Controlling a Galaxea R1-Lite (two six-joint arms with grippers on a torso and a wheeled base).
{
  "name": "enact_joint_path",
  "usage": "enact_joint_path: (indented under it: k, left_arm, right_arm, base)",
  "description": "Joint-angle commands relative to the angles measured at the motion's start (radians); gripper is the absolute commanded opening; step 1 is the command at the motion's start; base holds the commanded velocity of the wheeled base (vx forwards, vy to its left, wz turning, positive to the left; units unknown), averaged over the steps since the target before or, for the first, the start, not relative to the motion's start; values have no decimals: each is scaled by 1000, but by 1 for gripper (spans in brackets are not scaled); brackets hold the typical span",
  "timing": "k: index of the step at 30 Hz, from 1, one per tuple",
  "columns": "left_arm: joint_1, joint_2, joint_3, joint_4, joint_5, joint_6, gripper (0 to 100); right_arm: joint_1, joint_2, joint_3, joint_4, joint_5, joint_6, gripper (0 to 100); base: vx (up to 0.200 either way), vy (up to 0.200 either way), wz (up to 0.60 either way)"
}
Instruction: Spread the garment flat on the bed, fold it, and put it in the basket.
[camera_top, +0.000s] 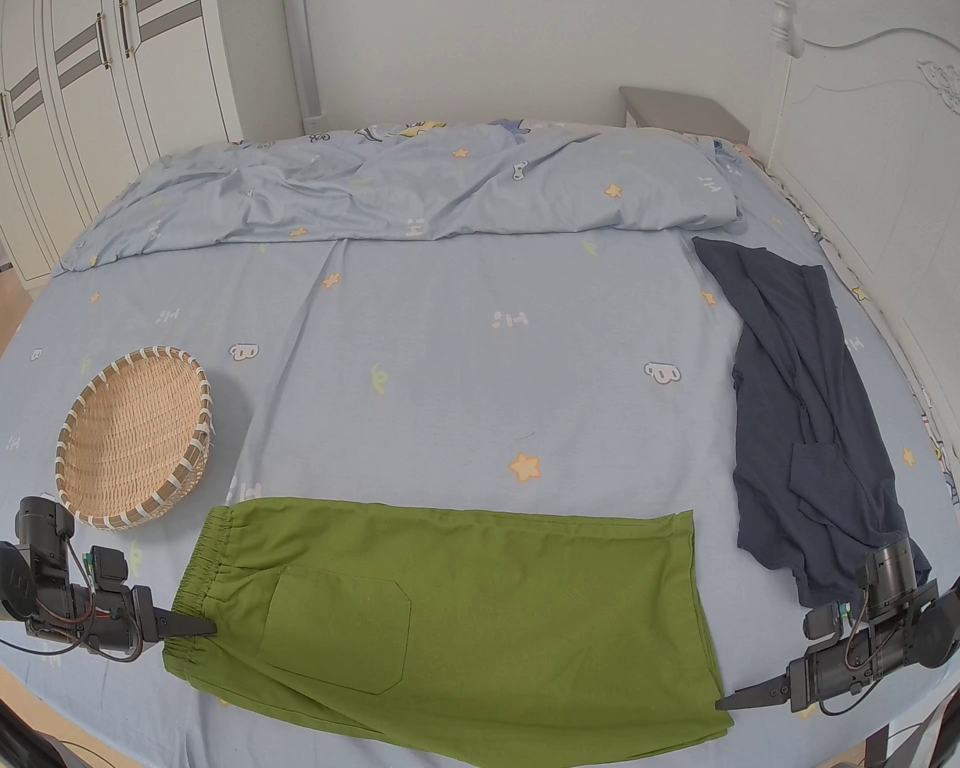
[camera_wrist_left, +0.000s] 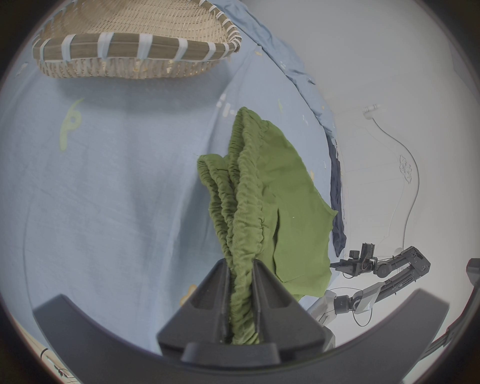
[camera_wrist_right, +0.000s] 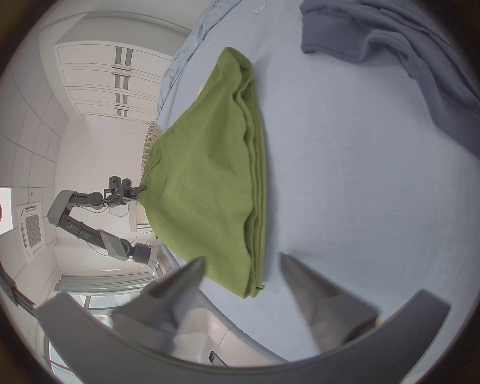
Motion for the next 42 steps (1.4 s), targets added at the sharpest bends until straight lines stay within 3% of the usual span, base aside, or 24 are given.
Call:
enact_joint_path:
  k: [1,4,6,9,10,11,14,17,18,21,27,32,33,36,37,38,42]
  left_arm:
    - [3,-2,6,3,-2,6,0]
    - [3,-10,9,3,6,9,0]
    - [20,-74,-8,4,15,4,0]
    - [56,-165,-30,32,30,4,0]
    - [56,-165,-30,32,30,4,0]
    - [84,-225,-80,78,53,3,0]
    - [124,-272,-172,171,68,4,0]
    - [121,-317,-284,360,73,54,0]
    - [121,-317,-284,360,73,54,0]
    - [133,-352,-309,475,78,176,0]
    - [112,-399,-359,498,127,182,0]
    - [-126,-470,-454,601,147,106,0]
    - [-134,-471,-459,604,148,101,0]
    - [-341,-487,-519,624,202,-8,0]
    - [-341,-487,-519,624,202,-8,0]
    - [-441,-487,-539,610,256,-58,0]
    - [-608,-484,-559,560,332,-101,0]
  right_arm:
    - [-6,-1,1,-16,4,4,100]
    - [-12,-27,-9,-30,4,6,100]
    - [-33,-136,-83,-19,-1,52,100]
    - [-19,-287,-192,48,-1,196,100]
    - [-19,-287,-192,48,-1,196,100]
    - [14,-371,-304,142,-1,264,100]
    - [31,-418,-425,268,-3,279,100]
    - [33,-452,-560,423,-4,277,100]
    - [33,-452,-560,423,-4,277,100]
    - [31,-464,-568,441,-4,277,100]
    - [34,-466,-568,444,-4,279,100]
    - [36,-461,-565,444,-4,279,100]
    - [36,-461,-565,444,-4,279,100]
    - [36,-466,-565,444,-4,279,100]
    - [36,-466,-565,444,-4,279,100]
    - [36,-466,-565,446,-4,279,100]
    - [37,-466,-563,444,-4,279,100]
  base:
    - [0,0,0]
    - [0,0,0]
    - [0,0,0]
    - [0,0,0]
    - [0,0,0]
    - [0,0,0]
    - [0,0,0]
    - [0,0,0]
    - [0,0,0]
    - [0,0,0]
    - [0,0,0]
    - [0,0,0]
    - [0,0,0]
    - [0,0,0]
    - [0,0,0]
    - [0,0,0]
    - [0,0,0]
